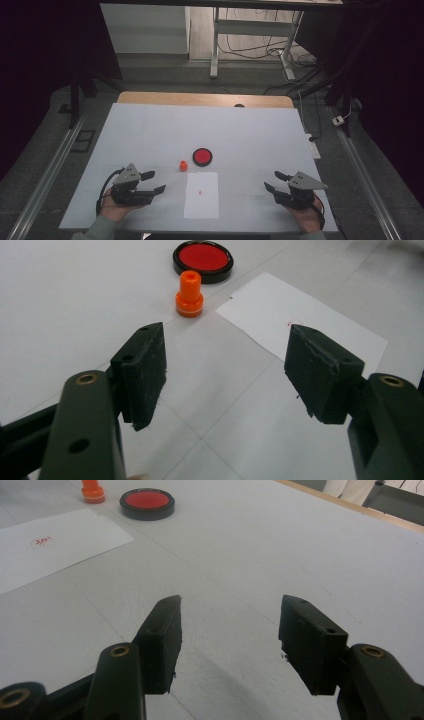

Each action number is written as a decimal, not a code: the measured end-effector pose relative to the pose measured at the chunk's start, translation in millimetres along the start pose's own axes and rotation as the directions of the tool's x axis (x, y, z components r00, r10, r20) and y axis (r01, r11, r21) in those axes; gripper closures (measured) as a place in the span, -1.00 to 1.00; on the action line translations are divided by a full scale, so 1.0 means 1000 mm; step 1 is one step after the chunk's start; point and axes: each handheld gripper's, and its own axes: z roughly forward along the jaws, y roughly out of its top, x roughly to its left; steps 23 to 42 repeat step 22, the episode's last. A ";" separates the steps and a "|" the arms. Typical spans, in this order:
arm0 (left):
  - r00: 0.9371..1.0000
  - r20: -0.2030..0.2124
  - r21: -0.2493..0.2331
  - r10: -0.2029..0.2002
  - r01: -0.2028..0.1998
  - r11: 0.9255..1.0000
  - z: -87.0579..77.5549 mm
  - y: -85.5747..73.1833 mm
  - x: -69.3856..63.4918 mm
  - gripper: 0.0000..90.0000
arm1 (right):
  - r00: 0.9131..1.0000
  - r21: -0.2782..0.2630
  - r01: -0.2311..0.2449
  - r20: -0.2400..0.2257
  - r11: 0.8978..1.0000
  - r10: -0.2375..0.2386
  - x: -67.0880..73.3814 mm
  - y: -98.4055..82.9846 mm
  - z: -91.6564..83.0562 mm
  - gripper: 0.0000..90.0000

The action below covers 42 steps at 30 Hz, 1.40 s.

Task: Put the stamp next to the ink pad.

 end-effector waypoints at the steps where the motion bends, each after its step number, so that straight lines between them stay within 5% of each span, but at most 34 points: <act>1: 1.000 -0.002 0.000 -0.003 0.003 1.000 -0.001 -0.001 0.001 -0.25 | 1.000 0.000 0.000 0.000 1.000 0.000 0.000 0.000 0.000 -0.07; 42: 1.000 -0.001 0.014 -0.004 0.004 1.000 0.002 0.000 0.000 -0.24 | 1.000 0.002 0.008 0.001 1.000 -0.008 0.001 0.001 0.000 -0.07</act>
